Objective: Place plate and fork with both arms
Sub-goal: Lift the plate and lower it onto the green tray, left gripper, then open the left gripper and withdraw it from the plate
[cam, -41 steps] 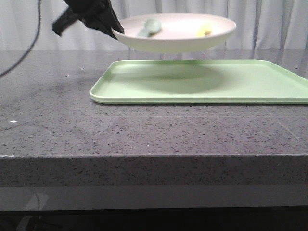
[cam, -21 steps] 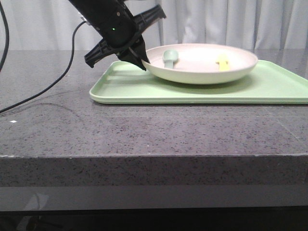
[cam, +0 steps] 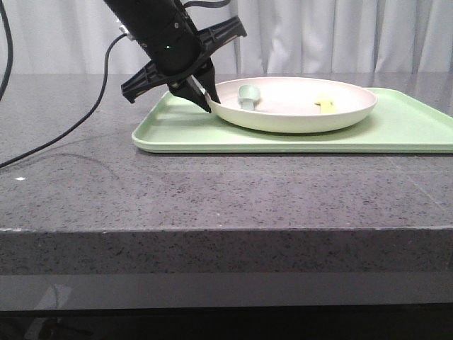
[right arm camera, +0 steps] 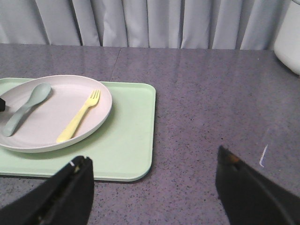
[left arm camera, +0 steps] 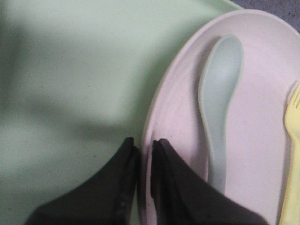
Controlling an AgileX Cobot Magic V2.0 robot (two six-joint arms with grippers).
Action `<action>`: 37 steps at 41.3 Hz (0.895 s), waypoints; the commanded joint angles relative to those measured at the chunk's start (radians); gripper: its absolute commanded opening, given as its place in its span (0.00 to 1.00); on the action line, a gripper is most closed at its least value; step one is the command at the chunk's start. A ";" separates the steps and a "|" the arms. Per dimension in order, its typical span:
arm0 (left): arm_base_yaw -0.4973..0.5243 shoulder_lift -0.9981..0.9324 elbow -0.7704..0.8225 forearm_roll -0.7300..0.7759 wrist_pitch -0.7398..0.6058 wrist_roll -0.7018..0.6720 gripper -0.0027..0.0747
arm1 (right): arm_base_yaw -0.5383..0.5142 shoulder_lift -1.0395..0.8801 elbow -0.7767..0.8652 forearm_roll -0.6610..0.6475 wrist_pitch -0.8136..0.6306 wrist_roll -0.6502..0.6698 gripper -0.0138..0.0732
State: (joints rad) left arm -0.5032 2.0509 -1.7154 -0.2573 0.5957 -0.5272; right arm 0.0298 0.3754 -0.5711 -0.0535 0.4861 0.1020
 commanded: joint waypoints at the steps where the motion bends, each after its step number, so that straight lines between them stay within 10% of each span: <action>1: -0.011 -0.063 -0.031 0.001 -0.039 0.031 0.36 | -0.006 0.016 -0.032 -0.018 -0.086 -0.004 0.81; 27: 0.103 -0.467 -0.026 0.005 0.252 0.645 0.47 | -0.006 0.016 -0.032 -0.018 -0.086 -0.004 0.81; 37: 0.148 -0.713 0.217 0.013 0.223 0.697 0.46 | -0.006 0.016 -0.032 -0.018 -0.086 -0.004 0.81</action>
State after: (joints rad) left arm -0.3563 1.4394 -1.5507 -0.2317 0.8982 0.1573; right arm 0.0298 0.3754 -0.5711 -0.0552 0.4861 0.1020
